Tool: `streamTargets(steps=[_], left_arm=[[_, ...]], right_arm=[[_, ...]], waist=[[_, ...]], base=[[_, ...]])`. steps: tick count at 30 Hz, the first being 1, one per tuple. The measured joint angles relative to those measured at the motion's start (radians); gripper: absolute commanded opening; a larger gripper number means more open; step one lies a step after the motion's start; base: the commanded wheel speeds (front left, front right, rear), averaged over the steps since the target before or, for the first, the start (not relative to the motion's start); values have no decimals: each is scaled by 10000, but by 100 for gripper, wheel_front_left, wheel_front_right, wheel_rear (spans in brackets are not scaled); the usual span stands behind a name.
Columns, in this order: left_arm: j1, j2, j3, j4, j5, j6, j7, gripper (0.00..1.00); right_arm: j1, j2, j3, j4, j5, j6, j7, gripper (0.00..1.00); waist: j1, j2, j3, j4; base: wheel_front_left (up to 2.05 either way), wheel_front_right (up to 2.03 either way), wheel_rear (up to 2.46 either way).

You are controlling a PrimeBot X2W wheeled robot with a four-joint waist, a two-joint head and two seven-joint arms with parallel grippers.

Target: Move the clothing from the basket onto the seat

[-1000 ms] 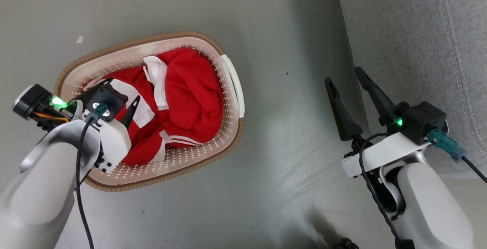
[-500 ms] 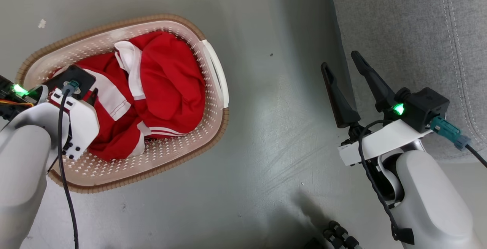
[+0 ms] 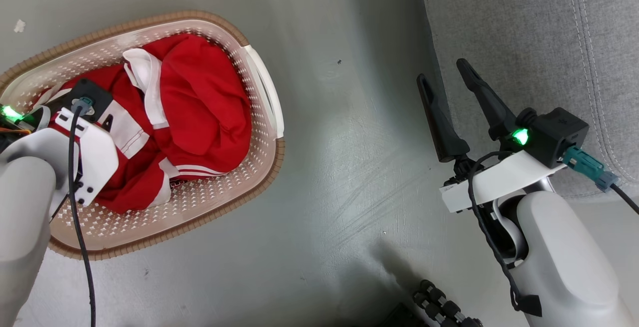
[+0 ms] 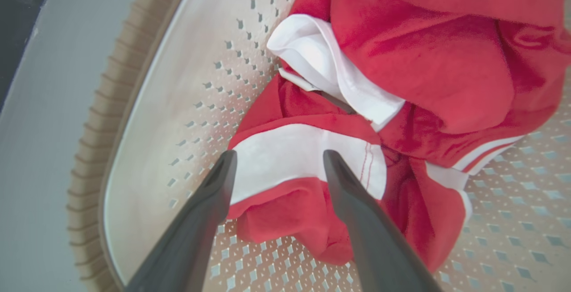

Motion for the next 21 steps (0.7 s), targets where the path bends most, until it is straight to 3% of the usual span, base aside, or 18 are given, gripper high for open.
streamTargets(steps=[21], left_arm=[[-410,221,-270,696,-359,0,159,100]], right_arm=[[12,10,155,-2,84,0,0,100]], waist=[[-1,0,359,-269]], base=[[0,0,0]])
